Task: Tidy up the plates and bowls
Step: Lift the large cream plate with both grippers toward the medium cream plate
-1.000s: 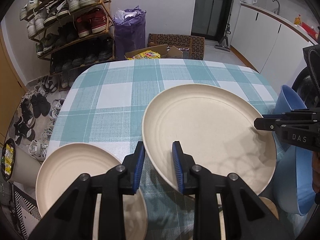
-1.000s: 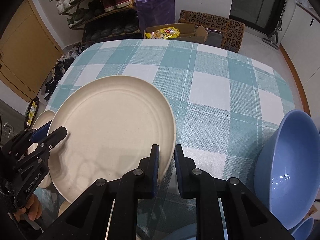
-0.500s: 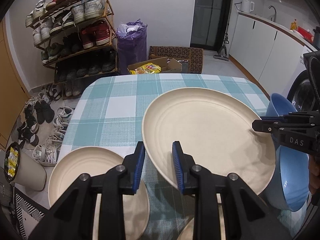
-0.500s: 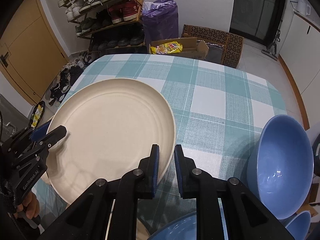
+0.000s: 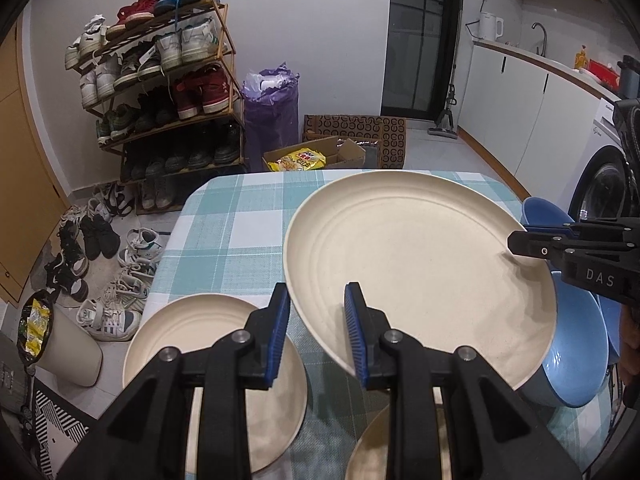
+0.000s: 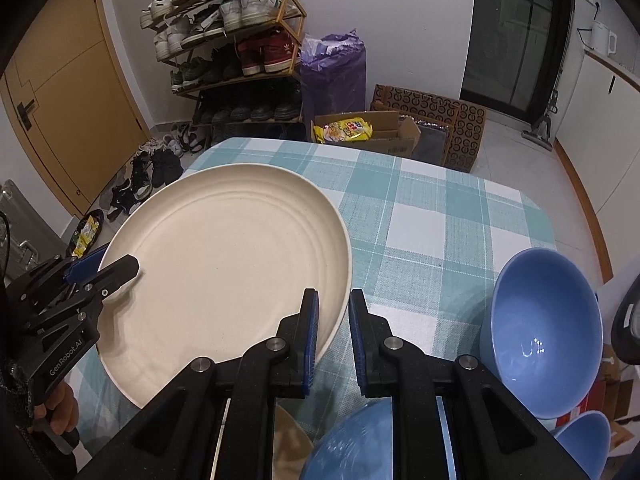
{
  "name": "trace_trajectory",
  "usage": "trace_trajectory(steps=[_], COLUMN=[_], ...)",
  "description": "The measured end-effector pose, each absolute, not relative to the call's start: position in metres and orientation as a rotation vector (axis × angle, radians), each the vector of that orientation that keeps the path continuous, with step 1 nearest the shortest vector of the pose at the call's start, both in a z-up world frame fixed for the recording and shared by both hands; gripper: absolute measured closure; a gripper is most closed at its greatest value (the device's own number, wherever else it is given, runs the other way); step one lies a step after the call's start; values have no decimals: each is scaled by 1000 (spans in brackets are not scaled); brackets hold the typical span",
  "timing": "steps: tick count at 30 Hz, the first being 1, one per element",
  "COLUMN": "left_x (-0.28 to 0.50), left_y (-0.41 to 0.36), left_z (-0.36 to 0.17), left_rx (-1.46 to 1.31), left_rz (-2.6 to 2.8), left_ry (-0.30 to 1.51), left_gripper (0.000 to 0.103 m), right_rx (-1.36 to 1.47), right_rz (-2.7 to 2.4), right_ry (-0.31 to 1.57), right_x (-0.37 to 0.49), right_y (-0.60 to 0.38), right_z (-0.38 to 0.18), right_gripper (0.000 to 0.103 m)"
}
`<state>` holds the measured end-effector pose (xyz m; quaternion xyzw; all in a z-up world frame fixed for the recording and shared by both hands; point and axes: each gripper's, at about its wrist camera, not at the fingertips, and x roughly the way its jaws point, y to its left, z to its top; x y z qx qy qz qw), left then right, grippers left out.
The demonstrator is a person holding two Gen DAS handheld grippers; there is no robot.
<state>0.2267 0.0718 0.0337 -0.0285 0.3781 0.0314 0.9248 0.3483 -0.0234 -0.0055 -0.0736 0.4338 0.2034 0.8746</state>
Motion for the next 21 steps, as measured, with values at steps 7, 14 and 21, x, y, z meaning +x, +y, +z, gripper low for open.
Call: trace_trajectory(steps=[7,14,21], left_x=[207,195,179], left_y=[68,65,61], left_z=[46,53,59], left_rx=[-41,-30,-28], left_rz=[70,67,60], left_ry=[745,729,709], left_gripper=[77,77,77], right_rx=[-160,-153,-164], right_rz=[438,447,453], right_ry=[873,845,823], right_x=[328,310,293], right_y=[-26,-30,-35], right_z=[2,10,17], right_gripper=[87,87,87])
